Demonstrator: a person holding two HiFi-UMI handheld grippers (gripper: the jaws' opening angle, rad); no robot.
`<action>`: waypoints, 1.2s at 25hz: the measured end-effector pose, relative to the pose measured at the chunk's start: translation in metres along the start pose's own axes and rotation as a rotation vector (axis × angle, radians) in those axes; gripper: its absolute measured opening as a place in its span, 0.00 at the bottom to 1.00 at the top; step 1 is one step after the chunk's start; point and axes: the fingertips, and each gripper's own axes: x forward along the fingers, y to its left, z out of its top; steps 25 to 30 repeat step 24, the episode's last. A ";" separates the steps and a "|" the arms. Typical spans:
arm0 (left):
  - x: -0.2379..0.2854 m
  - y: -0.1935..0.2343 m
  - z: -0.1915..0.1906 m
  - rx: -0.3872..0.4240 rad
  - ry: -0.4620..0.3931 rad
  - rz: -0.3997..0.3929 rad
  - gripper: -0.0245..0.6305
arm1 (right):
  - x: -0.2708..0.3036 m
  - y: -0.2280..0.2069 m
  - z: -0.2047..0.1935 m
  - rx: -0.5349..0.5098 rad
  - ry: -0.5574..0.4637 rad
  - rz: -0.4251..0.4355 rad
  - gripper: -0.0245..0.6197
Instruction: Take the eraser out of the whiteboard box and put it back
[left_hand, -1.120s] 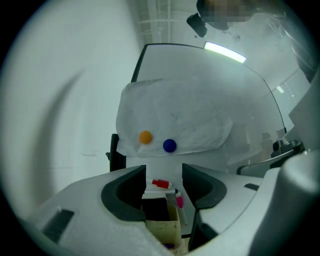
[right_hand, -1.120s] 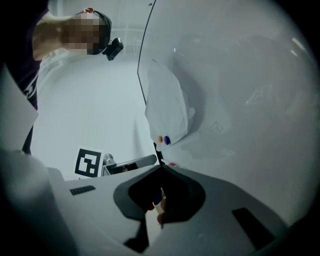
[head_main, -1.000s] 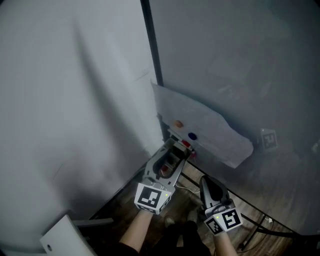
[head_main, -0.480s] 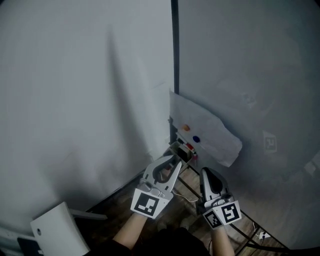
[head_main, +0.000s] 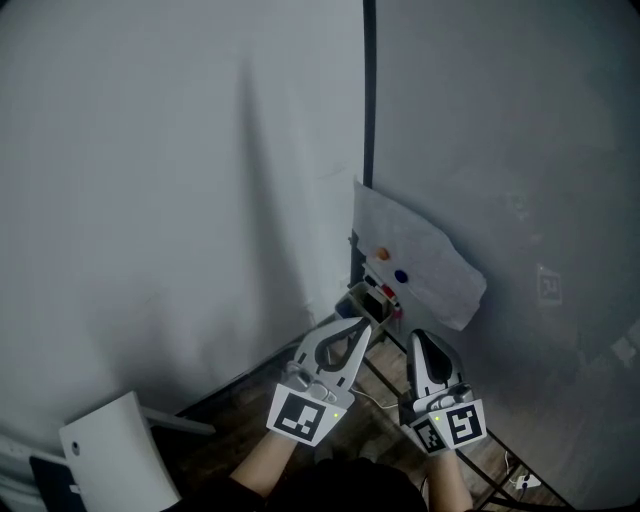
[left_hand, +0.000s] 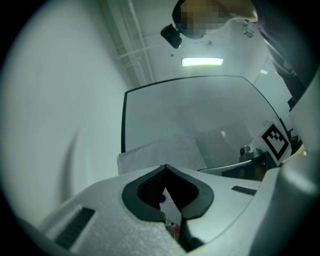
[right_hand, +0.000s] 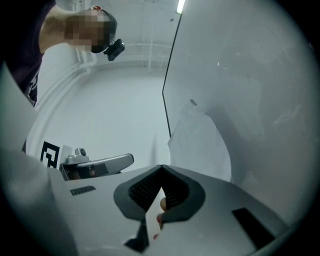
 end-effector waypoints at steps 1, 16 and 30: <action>0.000 0.000 -0.001 -0.004 0.004 0.002 0.04 | 0.000 0.000 0.000 0.002 -0.004 0.002 0.04; 0.002 -0.002 -0.008 -0.036 0.019 0.010 0.04 | -0.001 -0.002 0.010 0.025 -0.040 0.009 0.04; 0.002 -0.002 -0.013 -0.046 0.024 0.006 0.04 | -0.003 -0.002 0.005 0.014 -0.028 0.014 0.04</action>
